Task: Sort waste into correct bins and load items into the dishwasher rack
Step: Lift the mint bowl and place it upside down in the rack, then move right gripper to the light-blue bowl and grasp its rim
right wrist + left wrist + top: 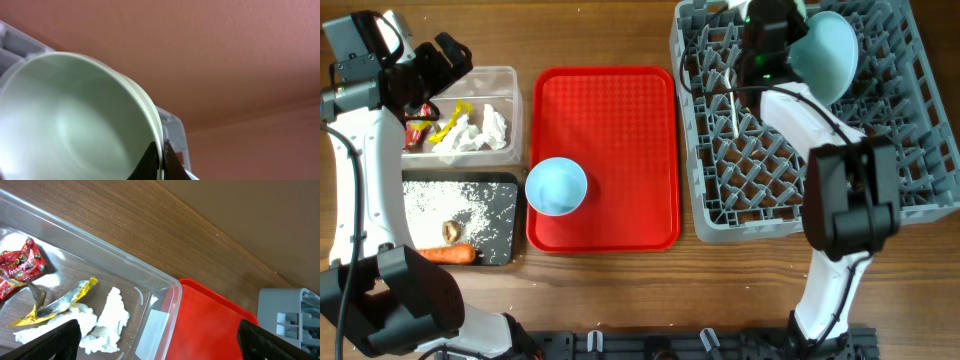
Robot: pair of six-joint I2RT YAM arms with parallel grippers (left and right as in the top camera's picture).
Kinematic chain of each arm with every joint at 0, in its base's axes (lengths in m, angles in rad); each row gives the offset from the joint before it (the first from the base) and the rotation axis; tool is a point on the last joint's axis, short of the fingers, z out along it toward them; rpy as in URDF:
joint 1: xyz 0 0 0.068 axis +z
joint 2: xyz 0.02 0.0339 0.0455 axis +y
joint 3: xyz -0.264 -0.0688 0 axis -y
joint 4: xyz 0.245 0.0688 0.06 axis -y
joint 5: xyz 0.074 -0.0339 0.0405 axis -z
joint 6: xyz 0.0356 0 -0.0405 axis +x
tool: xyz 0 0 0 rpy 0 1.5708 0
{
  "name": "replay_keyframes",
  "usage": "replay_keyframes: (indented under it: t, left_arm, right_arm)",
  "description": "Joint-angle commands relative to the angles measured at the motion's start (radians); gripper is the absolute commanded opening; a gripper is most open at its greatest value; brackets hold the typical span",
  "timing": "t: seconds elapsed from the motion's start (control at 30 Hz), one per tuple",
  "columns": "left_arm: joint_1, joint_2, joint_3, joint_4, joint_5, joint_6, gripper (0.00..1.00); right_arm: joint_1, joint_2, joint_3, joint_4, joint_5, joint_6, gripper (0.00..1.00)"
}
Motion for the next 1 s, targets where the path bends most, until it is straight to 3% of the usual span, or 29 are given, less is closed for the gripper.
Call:
replay_keyframes:
  t: [0.0,0.3,0.37,0.53,0.7,0.8,0.97]
  left_arm:
    - [0.006,-0.013,0.014,0.002,-0.006,0.003,1.0]
    - [0.006,-0.013,0.014,0.003,-0.006,0.003,1.0]
    - [0.006,-0.013,0.014,0.002,-0.006,0.003,1.0]
    - [0.006,-0.013,0.014,0.002,-0.006,0.003,1.0]
    - [0.006,-0.013,0.014,0.003,-0.006,0.003,1.0]
    - [0.006,-0.013,0.014,0.003,-0.006,0.003,1.0]
    - [0.006,-0.013,0.014,0.003,-0.006,0.003,1.0]
  right_arm:
    - [0.019,0.036,0.012,-0.005,-0.01,-0.058,0.04]
    - [0.132,0.035,0.012,0.0,0.051,-0.089,0.08]
    - [0.151,0.035,0.012,-0.006,0.09,-0.087,0.35]
    - [0.206,0.035,0.012,-0.064,0.148,-0.053,0.65]
    - [0.233,0.035,0.012,-0.069,0.202,0.027,0.66]
    - [0.233,0.035,0.012,-0.069,0.252,0.095,0.61]
    - [0.244,0.02,0.012,-0.074,0.309,0.18,0.63]
